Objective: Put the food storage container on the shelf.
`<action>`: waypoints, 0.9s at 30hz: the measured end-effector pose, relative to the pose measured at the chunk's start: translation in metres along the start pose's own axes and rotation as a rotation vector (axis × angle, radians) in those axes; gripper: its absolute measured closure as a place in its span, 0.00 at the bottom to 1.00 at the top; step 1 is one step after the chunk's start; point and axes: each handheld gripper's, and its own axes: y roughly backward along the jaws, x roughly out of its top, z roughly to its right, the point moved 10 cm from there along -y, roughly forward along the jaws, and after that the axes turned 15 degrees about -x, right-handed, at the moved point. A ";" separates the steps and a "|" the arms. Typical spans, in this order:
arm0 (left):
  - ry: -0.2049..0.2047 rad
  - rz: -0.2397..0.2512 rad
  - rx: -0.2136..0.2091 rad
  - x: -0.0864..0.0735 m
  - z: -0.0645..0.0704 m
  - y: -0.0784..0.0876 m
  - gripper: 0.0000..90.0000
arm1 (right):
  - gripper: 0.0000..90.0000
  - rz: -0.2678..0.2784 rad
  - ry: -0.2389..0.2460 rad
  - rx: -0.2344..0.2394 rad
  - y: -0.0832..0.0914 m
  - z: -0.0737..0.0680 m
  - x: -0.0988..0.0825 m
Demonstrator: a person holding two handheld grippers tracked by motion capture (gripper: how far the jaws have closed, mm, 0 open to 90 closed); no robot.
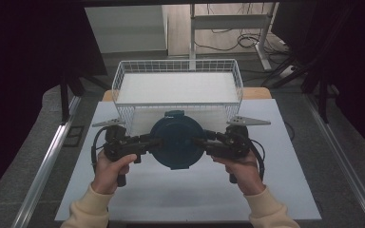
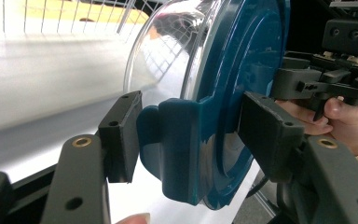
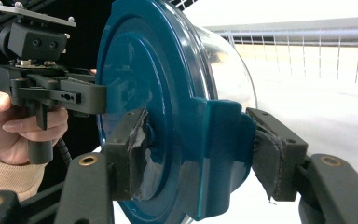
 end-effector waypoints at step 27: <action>-0.014 0.013 -0.004 0.061 -0.001 -0.001 0.45 | 0.46 0.010 0.021 -0.006 -0.005 0.008 0.064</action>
